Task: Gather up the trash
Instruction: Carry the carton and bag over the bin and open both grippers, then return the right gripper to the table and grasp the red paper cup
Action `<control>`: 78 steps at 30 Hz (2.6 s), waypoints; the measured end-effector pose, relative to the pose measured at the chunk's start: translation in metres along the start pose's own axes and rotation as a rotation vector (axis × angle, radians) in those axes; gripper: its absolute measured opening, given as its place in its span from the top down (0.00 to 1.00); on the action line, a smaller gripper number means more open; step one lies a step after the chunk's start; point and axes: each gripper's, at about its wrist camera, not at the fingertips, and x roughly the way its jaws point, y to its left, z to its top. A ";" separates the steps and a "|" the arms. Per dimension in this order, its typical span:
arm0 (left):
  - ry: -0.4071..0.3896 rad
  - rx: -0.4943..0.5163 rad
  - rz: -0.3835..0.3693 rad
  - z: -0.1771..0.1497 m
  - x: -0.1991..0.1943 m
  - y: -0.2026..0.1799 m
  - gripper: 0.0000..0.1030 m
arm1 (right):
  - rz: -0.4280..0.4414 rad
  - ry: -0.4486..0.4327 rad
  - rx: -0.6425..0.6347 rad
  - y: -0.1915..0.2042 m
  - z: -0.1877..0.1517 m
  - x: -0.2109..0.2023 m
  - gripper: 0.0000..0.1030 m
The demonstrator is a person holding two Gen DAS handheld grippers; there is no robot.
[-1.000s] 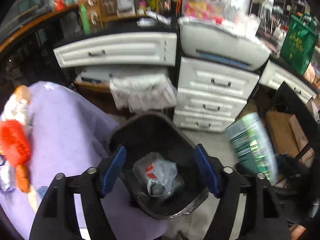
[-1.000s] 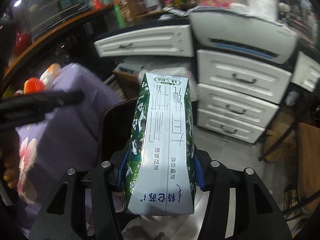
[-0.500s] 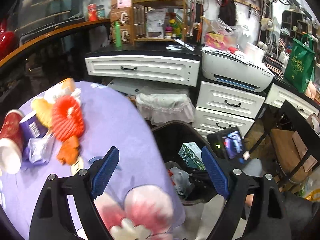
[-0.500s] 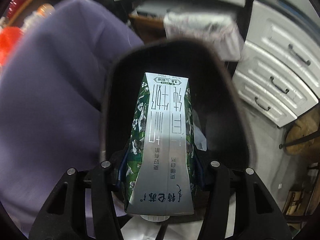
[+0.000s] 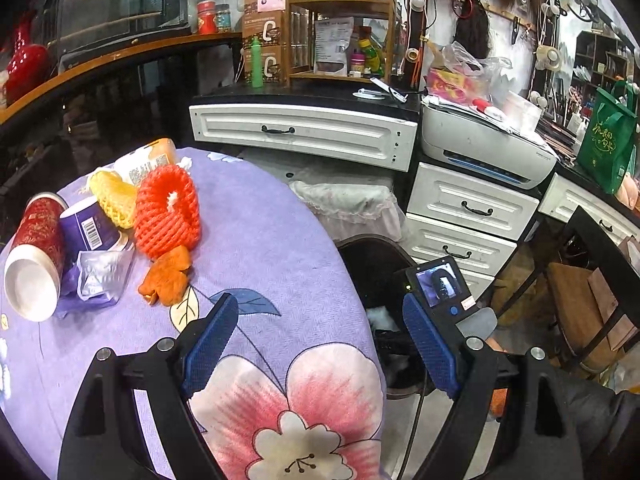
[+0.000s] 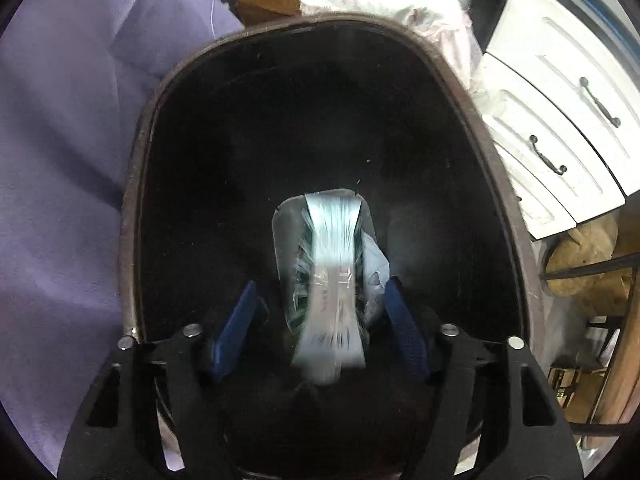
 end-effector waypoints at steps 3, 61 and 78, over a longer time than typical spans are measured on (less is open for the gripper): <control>0.002 -0.015 0.004 -0.001 -0.003 0.005 0.19 | 0.012 -0.036 0.010 -0.001 -0.003 -0.017 0.34; -0.086 -0.355 0.425 -0.098 -0.142 0.303 0.10 | 0.291 -0.115 -0.607 0.455 0.114 -0.235 0.18; -0.070 -0.367 0.403 -0.103 -0.132 0.306 0.10 | 0.131 -0.062 -0.706 0.486 0.118 -0.194 0.23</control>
